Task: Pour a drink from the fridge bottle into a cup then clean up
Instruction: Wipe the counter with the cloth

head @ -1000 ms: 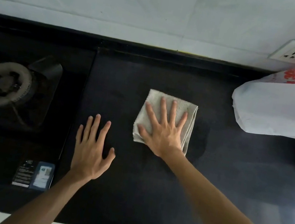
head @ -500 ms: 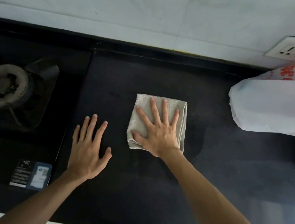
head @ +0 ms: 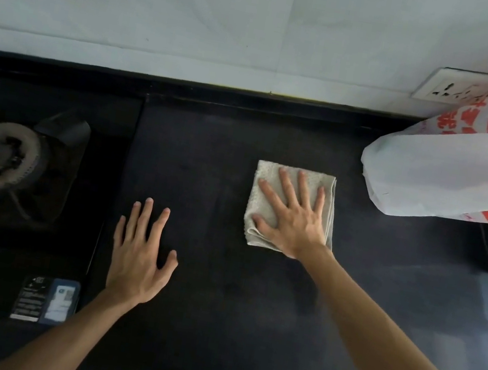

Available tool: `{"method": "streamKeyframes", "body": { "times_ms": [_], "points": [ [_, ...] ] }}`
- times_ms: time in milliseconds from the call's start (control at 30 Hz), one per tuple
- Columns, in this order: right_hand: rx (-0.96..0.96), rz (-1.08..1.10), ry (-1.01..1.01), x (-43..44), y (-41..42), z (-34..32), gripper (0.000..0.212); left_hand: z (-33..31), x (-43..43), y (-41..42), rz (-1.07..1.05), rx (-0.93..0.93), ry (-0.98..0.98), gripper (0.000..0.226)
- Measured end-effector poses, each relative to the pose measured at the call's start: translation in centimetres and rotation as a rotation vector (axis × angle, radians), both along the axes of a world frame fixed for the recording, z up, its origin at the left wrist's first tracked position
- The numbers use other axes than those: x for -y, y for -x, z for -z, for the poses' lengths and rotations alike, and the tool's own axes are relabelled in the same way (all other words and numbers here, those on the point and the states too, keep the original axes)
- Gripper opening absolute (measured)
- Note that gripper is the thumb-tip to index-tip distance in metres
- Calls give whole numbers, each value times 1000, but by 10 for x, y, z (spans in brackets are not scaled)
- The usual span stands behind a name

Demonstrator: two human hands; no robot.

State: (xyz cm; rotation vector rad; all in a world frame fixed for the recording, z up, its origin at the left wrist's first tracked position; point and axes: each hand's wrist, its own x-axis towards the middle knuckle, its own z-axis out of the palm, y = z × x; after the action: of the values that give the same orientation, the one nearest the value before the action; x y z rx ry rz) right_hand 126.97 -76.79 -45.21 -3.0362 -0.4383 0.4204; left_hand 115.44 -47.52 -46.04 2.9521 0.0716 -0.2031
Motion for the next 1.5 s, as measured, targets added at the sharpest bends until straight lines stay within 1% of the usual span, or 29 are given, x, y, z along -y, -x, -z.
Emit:
{"method": "streamKeyframes", "body": {
  "times_ms": [67,133,267,367,433,633,700,767,867,967,1033,1300,1500],
  "points": [
    [14,21,31,-2,-13,0,76,0,0,-1,0,5,0,78],
    [29,3,43,-2,-3,0,75,1,0,-1,2,6,1,78],
    [48,-40,-11,15,63,-2,77,1,0,-1,8,12,5,79],
    [39,-83,-11,33,107,-4,77,0,0,0,5,13,2,79],
    [7,-92,-14,41,96,-4,76,-2,1,0,6,-4,-3,79],
    [-13,32,14,34,1,-2,74,-3,1,0,3,-32,-24,80],
    [-19,56,11,30,-6,-2,73,-2,0,0,15,-20,-30,80],
    [-10,60,-8,27,8,-4,73,-1,0,-1,23,-15,-33,80],
    [3,66,-20,29,60,-4,74,-1,0,0,28,-18,-38,80],
    [24,9,-4,33,120,-3,72,-1,0,0,28,-8,-30,79],
    [5,-29,7,36,138,-2,71,-2,0,1,33,-8,-25,79],
    [3,-2,60,33,132,-1,72,1,-1,2,48,29,-5,78],
    [-17,40,29,23,108,-4,71,1,-1,2,39,46,8,79]
  ]
}}
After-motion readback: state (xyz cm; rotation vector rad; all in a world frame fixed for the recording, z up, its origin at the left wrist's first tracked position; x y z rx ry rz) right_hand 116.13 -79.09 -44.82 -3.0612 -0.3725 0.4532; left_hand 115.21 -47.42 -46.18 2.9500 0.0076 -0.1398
